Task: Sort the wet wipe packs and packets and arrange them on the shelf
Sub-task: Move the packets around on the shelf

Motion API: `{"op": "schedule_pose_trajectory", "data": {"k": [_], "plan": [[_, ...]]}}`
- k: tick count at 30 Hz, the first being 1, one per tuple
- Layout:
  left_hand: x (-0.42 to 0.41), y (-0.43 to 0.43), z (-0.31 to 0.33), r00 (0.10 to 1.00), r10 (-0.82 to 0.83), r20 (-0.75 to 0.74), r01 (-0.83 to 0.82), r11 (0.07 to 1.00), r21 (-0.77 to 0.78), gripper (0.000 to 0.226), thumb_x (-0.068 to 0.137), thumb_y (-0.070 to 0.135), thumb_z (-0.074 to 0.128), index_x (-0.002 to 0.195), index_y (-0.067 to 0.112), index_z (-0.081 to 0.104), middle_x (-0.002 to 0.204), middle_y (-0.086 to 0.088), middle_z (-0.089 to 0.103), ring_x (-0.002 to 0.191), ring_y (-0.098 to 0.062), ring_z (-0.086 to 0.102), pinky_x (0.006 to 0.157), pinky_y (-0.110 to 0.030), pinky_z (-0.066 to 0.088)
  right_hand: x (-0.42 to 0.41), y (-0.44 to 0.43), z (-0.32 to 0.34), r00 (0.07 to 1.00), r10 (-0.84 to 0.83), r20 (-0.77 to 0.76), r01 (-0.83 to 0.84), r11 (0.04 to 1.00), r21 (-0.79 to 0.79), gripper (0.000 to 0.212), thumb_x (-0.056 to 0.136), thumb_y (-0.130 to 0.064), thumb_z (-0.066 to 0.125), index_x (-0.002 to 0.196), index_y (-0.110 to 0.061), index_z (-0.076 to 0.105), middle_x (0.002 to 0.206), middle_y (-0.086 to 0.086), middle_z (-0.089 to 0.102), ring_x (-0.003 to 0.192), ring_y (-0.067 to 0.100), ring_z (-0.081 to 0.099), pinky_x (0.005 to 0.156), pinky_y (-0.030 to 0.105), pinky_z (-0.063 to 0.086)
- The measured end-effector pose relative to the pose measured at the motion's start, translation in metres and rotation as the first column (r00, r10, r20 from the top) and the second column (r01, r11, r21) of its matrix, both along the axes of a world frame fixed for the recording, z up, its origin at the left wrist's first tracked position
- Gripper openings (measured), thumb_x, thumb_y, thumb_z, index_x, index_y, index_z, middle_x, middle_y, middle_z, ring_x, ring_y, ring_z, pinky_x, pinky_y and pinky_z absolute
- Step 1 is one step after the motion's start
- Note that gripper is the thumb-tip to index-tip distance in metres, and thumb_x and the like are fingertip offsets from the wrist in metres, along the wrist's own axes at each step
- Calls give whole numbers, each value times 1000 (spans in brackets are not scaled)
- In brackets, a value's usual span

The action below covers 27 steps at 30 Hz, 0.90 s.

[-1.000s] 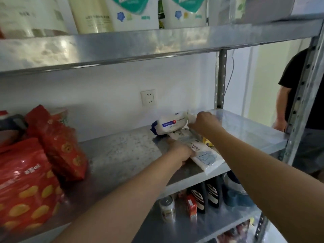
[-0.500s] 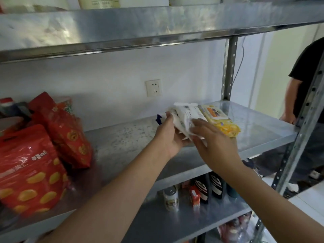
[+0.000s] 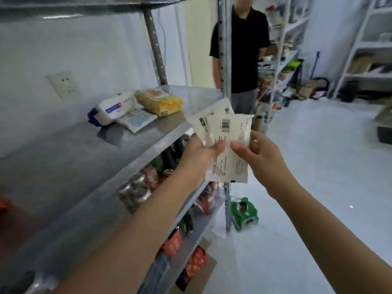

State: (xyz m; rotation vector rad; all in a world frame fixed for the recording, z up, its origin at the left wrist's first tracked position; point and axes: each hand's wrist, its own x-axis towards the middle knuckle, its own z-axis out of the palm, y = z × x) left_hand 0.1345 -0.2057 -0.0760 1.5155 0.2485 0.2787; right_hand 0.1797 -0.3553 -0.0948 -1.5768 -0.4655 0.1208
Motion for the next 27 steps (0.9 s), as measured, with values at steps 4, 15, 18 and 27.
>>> {"op": "schedule_pose_trajectory", "data": {"k": [4,15,18,27], "plan": [[-16,-85,-37,953,-292,-83,303,933,194,44,90,19,67,131,15,52,119,-5,70,106,-27,68,88,-50,57,-59,-99,-27,966,-240,-96,235,970,-60,19,91,-19,69,110,-18,66,105,-3,76,90,10,74,75,28,60],[-143,-370,-148,457,-782,-424,889,387,246,25,90,36,68,110,28,55,108,4,69,99,-18,68,88,-43,57,-285,-349,-155,430,-755,-496,808,567,-162,14,94,-17,64,107,-20,65,107,6,74,95,23,73,83,50,60],[-181,-444,-178,335,-799,-499,942,278,188,24,90,33,69,109,24,56,108,0,69,96,-19,68,86,-40,58,-336,-406,-184,290,-770,-569,859,471,-200,22,96,-18,61,118,-20,62,111,6,73,93,23,73,76,44,62],[-241,-625,-270,227,-690,-688,974,165,155,36,90,26,69,121,13,55,111,-1,65,102,-22,65,91,-44,55,-406,-566,-261,24,-759,-651,864,343,-368,23,96,-14,60,119,-12,63,103,1,70,86,15,69,69,34,59]]}}
